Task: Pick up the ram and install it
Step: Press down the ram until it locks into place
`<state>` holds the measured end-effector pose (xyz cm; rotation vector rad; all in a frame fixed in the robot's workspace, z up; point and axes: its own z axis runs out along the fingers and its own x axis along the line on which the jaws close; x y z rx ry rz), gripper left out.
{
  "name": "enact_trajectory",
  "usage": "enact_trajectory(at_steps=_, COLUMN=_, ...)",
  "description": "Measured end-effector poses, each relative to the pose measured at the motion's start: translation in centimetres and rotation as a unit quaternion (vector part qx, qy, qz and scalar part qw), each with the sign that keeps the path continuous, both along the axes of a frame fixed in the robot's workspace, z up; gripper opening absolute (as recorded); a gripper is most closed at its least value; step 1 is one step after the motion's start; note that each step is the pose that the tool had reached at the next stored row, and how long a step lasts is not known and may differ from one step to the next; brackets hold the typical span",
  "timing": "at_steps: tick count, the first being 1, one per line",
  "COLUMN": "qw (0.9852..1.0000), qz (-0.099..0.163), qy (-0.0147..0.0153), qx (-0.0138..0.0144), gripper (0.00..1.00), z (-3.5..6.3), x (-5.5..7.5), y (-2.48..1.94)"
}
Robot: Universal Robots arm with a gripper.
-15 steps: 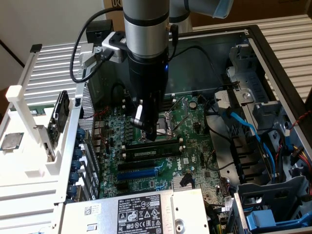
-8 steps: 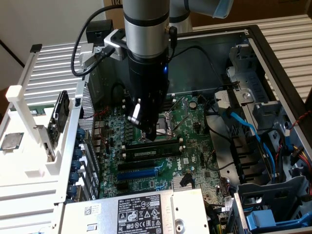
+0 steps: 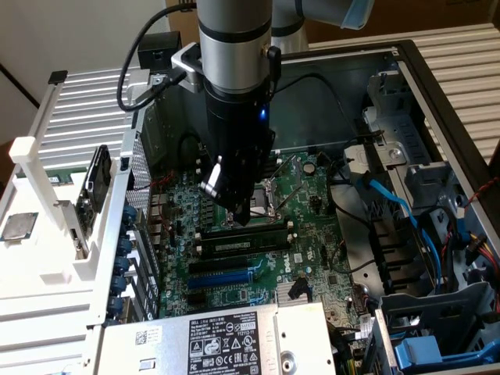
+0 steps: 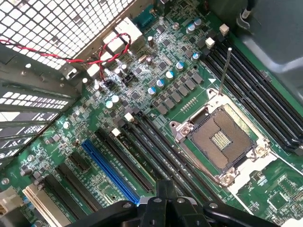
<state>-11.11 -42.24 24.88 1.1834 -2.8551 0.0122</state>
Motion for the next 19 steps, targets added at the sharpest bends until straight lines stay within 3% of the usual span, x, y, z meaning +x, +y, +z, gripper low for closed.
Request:
enact_trajectory(at_steps=5, qw=0.9993, qz=-0.036, qy=0.0000, qx=0.0000, gripper=0.10, z=0.00, x=0.00, y=0.00)
enact_trajectory(at_steps=10, qw=0.9972, qz=-0.075, qy=0.0000, qx=0.0000, gripper=0.10, z=0.00, x=0.00, y=0.00)
enact_trajectory(at_steps=15, qw=0.9934, qz=-0.115, qy=0.0000, qx=0.0000, gripper=0.10, z=0.00, x=0.00, y=0.00)
enact_trajectory(at_steps=19, qw=0.9893, qz=-0.146, qy=0.0000, qx=0.0000, gripper=0.10, z=0.00, x=0.00, y=0.00)
